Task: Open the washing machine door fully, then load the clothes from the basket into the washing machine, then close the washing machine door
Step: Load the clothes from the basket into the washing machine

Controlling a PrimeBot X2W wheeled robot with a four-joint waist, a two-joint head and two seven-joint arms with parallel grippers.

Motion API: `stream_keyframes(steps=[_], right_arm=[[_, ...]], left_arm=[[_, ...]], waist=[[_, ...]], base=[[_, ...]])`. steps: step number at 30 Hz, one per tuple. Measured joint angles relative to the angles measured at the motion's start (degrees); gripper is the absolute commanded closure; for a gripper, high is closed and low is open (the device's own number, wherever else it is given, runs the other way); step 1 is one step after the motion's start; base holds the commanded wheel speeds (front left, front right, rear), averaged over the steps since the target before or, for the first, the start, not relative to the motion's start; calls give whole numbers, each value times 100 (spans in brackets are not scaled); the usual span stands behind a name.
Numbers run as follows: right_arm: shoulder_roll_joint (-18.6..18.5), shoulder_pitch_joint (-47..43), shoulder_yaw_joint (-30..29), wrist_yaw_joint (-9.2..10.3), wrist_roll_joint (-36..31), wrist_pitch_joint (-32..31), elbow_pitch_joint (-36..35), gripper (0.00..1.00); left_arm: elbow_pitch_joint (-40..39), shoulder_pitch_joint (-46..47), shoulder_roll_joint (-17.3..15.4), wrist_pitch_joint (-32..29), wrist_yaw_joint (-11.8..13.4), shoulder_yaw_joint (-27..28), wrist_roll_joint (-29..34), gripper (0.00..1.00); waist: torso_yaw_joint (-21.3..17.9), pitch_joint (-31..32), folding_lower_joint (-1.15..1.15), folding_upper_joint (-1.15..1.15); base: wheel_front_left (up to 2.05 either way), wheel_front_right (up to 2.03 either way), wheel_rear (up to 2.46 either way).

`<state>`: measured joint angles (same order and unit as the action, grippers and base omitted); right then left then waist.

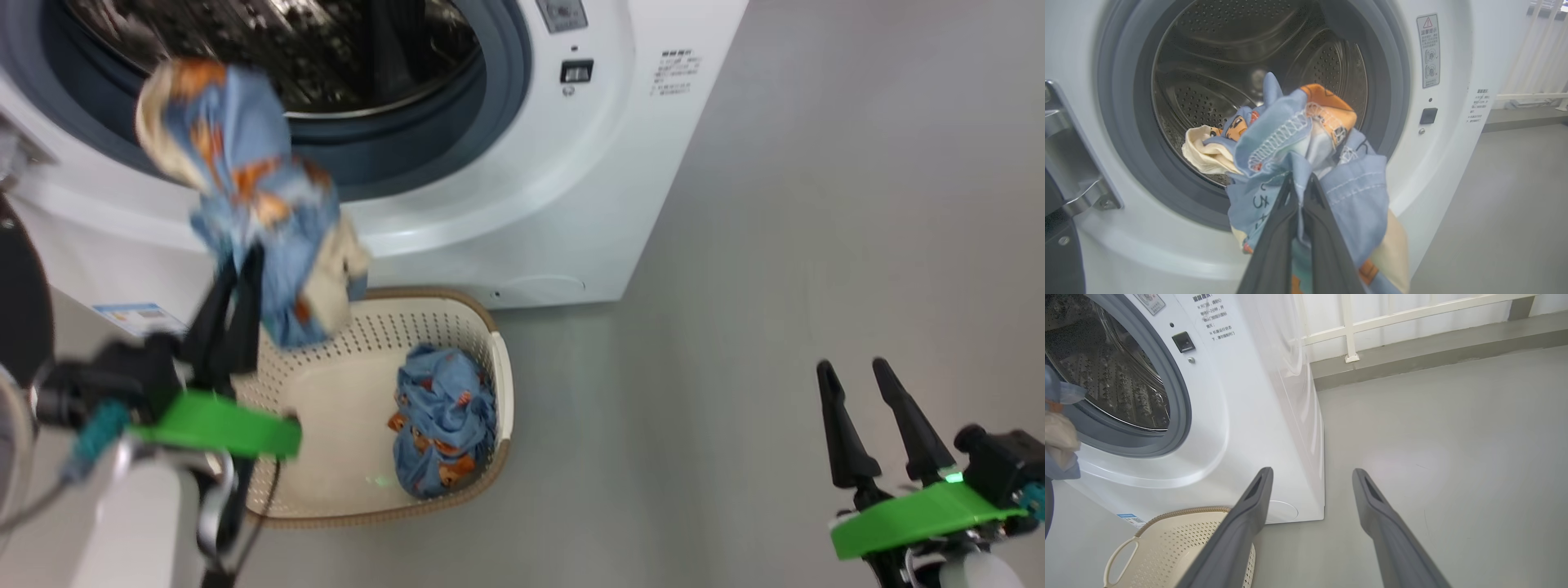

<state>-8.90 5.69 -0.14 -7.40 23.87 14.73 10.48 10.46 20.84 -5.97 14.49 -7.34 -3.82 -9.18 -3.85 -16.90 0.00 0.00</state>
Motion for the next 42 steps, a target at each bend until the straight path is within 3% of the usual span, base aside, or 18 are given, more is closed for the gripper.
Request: stream_keyframes(steps=[12,18,24,25,27,28,29,42], right_arm=[[175,672,246,0,44,0,-58,0],[237,879,333,0,52,0,-55,0],[313,1023,412,0,93,0,-70,0],[320,1045,437,0,93,0,-69,0],[332,1111,466,0,97,0,-75,0],[338,1132,474,0,98,0,-79,0],[347,1144,481,0,98,0,-79,0],[396,1202,513,0,97,0,-64,0]], left_arm=[[1735,2380,-412,15,-4,-34,-344,100],[2947,3463,-573,15,-4,25,-224,100],[3660,4310,-649,15,55,63,37,100],[3706,4420,-664,15,99,81,71,87],[3724,4614,-667,15,190,190,81,53],[3722,4691,-672,15,241,257,80,4],[3723,4753,-679,15,279,324,80,0],[3809,4772,-634,21,255,565,124,0]], waist=[[-308,-726,0,0],[-547,-1070,0,0],[-806,-1333,0,0],[-842,-1375,0,0],[-912,-1452,0,0],[-944,-1485,0,0],[-978,-1512,0,0],[-1018,-1546,0,0]], base=[[0,0,0],[0,0,0],[0,0,0],[0,0,0],[0,0,0],[0,0,0],[0,0,0],[0,0,0]])
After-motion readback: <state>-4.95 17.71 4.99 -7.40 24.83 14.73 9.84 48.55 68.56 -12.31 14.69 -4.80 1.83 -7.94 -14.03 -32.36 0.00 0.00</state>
